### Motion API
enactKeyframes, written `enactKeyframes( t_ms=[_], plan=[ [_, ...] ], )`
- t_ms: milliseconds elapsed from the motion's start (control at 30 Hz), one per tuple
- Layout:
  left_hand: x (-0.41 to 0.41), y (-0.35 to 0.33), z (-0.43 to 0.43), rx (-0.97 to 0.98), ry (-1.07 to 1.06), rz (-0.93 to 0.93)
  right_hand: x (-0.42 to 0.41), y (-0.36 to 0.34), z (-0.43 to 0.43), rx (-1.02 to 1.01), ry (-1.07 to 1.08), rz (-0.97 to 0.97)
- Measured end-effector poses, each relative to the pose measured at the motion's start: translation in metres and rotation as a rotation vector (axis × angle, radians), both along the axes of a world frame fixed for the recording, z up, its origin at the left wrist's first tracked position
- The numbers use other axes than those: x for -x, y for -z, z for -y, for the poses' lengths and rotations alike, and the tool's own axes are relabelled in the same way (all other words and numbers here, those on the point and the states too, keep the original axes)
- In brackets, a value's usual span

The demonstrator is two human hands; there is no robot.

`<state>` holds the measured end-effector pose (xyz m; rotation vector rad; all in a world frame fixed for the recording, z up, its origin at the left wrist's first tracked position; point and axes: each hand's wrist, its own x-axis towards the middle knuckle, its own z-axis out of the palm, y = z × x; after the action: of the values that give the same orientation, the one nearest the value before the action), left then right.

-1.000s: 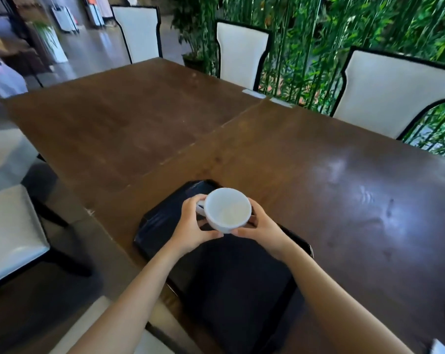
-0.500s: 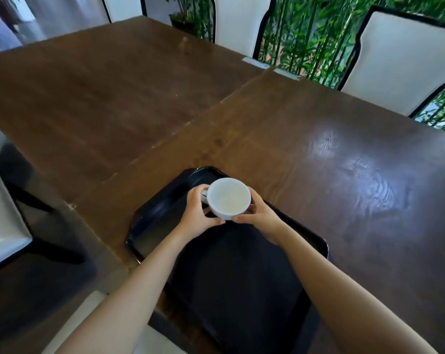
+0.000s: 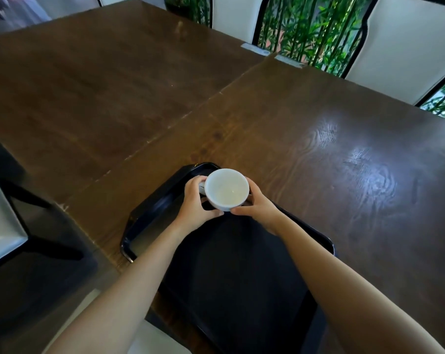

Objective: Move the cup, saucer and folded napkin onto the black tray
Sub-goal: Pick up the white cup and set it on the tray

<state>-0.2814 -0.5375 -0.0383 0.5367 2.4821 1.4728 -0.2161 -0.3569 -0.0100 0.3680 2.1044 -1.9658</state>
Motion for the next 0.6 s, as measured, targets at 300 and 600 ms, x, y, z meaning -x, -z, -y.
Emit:
enactKeyframes(
  t_ms=[300,600],
  plan=[
    [0.011,-0.03,0.019,0.217,0.113,0.161,0.004,-0.023,-0.02,-0.263,-0.07,0.157],
    [0.022,-0.109,0.025,0.831,0.258,0.097,-0.017,-0.072,-0.059,-0.549,-0.322,0.319]
  ],
)
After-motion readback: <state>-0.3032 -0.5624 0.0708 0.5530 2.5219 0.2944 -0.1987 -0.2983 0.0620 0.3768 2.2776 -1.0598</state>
